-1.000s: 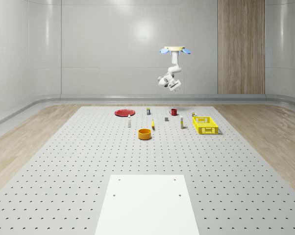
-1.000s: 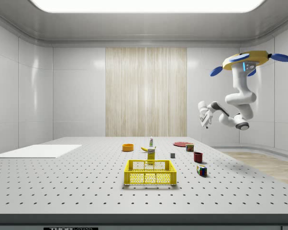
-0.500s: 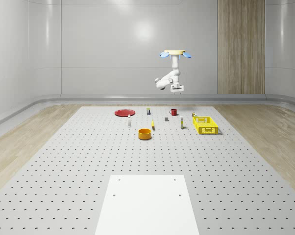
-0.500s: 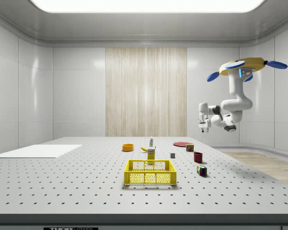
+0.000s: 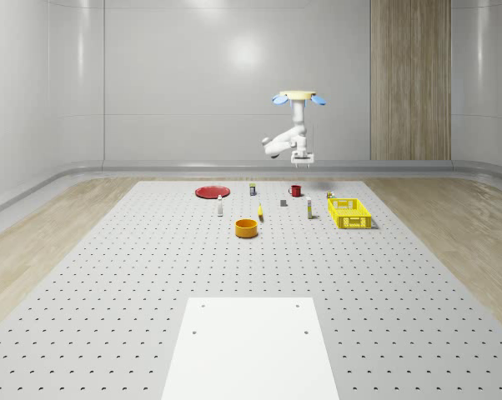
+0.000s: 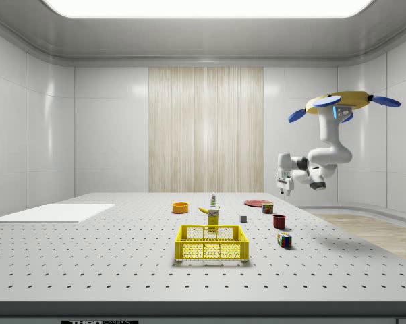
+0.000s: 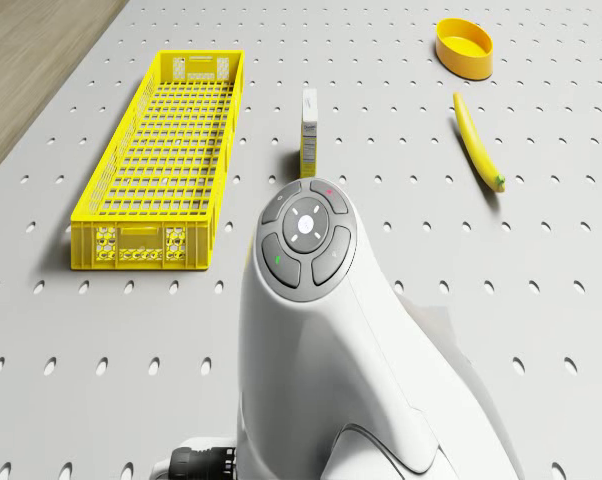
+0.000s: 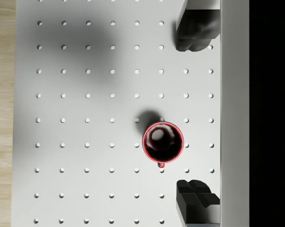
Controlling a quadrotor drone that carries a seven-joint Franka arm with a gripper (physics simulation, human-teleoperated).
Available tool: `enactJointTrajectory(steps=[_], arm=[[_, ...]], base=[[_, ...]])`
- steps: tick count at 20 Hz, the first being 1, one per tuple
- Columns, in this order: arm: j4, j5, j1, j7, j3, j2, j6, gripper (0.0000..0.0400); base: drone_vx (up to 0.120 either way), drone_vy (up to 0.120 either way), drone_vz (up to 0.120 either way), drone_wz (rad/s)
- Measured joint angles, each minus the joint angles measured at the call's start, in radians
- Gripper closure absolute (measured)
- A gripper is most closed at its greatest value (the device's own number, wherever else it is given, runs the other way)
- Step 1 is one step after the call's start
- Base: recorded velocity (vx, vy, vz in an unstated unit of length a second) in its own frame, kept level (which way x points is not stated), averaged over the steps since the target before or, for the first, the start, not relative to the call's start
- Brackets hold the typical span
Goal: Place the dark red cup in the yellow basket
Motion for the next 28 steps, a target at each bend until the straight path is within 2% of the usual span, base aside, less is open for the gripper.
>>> enactJointTrajectory(steps=[28], arm=[[0.009,0.070,-0.058,0.052,0.049,-0.141,0.120,0.0000]], base=[[0.017,-0.006,-0.120,0.000]])
